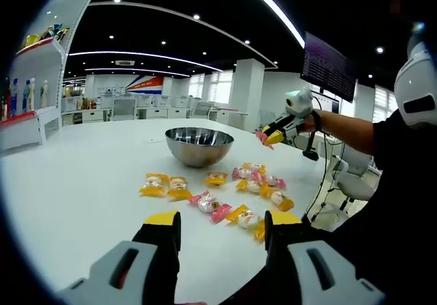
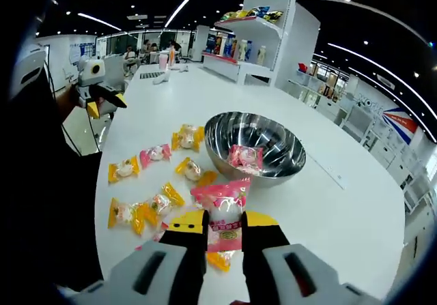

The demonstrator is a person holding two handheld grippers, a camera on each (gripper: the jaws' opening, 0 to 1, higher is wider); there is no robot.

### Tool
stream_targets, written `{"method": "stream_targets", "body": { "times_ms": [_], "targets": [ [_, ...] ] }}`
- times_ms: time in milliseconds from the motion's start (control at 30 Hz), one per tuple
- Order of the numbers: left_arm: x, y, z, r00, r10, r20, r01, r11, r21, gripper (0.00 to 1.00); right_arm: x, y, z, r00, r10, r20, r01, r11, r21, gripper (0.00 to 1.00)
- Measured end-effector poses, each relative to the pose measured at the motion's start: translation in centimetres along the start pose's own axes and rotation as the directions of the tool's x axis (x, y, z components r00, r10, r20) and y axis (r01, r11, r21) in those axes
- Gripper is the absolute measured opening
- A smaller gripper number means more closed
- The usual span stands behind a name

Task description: Pick up the marshmallows scattered on the table and place them into the bowl on the table

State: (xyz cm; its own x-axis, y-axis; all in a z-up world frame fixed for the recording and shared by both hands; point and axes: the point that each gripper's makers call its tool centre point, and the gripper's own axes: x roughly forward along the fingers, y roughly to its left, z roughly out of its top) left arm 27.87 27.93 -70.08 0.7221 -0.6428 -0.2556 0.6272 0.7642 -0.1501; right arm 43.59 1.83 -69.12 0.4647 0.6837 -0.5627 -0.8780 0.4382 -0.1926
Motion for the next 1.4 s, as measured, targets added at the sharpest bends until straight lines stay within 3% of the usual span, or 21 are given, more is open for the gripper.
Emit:
{"method": "stream_targets", "body": {
  "times_ms": [500, 833, 933, 1400],
  "targets": [
    [0.4, -0.3, -0.2, 1.0, -0.017, -0.003, 0.017, 1.0, -0.001, 0.5, 2.9, -3.4, 4.7, 0.989, -0.103, 0.106, 0.091, 0.99, 0.109, 0.2],
    [0.4, -0.5, -0.1, 1.0, -0.021, 0.0, 0.021, 1.0, -0.003, 0.49, 5.8, -5.2, 7.3, 0.975, -0.148, 0.165, 0.113, 0.973, 0.201, 0.2],
    [0.3, -0.5, -0.4, 1.0, -0.02, -0.003, 0.02, 1.0, -0.005, 0.49, 6.5, -6.3, 7.8, 0.966, -0.183, 0.181, 0.132, 0.957, 0.26, 0.2],
    [0.2, -0.7, -0.3, 1.0, -0.025, 0.006, 0.025, 1.0, -0.006, 0.48, 9.4, -8.7, 7.6, 0.954, -0.25, 0.167, 0.18, 0.92, 0.349, 0.2]
  ]
}}
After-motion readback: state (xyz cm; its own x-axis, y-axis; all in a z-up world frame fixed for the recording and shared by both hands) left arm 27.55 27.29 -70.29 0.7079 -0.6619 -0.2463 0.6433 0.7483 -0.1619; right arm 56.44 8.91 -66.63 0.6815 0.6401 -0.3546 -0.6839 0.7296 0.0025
